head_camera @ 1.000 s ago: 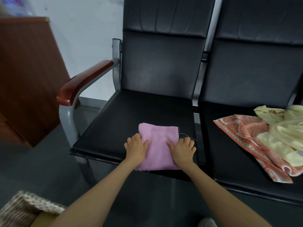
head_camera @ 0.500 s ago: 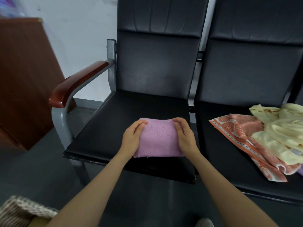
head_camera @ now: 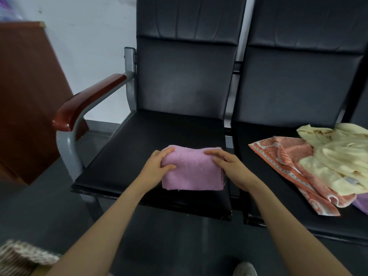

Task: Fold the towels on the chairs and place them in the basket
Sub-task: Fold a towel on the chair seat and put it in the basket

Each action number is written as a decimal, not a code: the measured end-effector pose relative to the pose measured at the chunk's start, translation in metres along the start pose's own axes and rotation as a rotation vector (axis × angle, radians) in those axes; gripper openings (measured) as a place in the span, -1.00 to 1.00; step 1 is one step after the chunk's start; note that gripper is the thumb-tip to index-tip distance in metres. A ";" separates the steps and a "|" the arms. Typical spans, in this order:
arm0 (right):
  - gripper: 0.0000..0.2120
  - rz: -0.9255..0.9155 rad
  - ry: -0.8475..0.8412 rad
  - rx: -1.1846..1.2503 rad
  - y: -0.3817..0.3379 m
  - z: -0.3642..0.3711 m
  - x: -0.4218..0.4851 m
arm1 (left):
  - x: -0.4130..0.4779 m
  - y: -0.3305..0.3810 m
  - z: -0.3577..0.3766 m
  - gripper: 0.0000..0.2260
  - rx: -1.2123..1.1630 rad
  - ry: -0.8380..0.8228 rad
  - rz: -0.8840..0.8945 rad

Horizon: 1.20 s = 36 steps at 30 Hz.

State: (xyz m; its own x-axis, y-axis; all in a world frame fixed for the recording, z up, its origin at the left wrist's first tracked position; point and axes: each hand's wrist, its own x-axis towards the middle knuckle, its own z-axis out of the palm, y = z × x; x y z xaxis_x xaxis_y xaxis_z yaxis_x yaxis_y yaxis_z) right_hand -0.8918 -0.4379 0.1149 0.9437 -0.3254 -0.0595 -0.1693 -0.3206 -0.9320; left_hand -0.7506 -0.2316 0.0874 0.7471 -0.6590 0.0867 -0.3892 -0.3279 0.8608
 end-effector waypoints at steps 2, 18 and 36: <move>-0.57 -0.005 -0.032 -0.036 0.002 -0.004 -0.001 | 0.000 0.002 0.002 -0.50 0.069 0.005 0.010; -0.67 -0.192 0.320 -0.775 0.006 0.005 0.005 | -0.001 0.010 0.006 -0.81 0.532 0.277 0.231; -0.84 -0.176 0.458 0.101 -0.010 0.024 0.000 | -0.003 0.035 0.025 -0.75 -0.298 0.372 0.141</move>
State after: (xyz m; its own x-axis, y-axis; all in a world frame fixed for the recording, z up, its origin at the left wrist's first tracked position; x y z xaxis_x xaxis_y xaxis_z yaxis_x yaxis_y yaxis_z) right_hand -0.8830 -0.4133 0.1153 0.7299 -0.6387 0.2435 0.0308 -0.3251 -0.9452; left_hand -0.7794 -0.2579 0.1051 0.8608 -0.3794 0.3393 -0.3703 -0.0094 0.9289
